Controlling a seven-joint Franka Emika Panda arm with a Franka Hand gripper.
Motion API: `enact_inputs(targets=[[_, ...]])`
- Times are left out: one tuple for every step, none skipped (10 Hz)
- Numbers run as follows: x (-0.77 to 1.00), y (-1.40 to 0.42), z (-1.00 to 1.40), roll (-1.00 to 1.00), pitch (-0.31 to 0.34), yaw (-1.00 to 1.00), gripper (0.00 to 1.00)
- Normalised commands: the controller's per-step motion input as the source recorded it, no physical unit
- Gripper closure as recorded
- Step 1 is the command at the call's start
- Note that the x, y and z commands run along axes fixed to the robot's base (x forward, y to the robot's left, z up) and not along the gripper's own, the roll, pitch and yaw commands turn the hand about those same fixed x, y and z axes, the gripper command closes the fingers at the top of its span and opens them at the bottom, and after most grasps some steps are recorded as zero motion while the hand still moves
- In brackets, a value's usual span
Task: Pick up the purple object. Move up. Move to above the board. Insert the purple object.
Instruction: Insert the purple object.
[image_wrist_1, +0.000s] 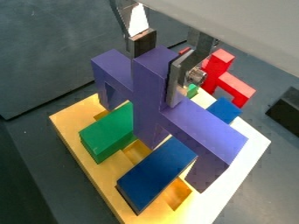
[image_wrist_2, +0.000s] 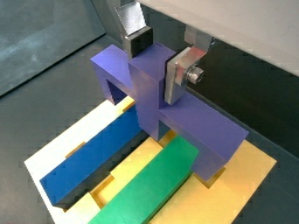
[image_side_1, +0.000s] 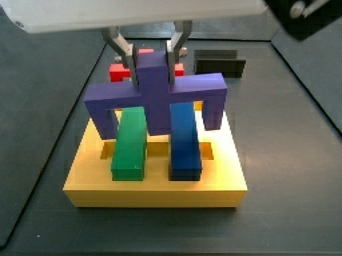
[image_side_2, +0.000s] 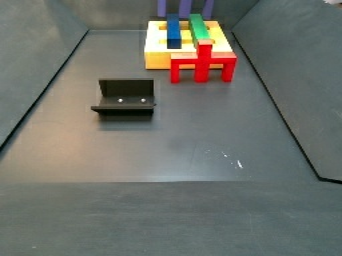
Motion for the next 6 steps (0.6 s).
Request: enact_inputs(targets=[[0.0,-0.06,-0.01,0.0,0.046,0.0,1.0],[0.01,-0.09,0.0,0.0,0.064,0.0,1.0],[0.0,-0.11,-0.05,0.0,0.031,0.0,1.0],[0.0,-0.06,-0.03,-0.08,0.0,0.0,1.0],[0.0,-0.04,-0.03,-0.11,0.0,0.0,1.0],[0.0,-0.05,0.0,-0.12,0.0,0.0,1.0]])
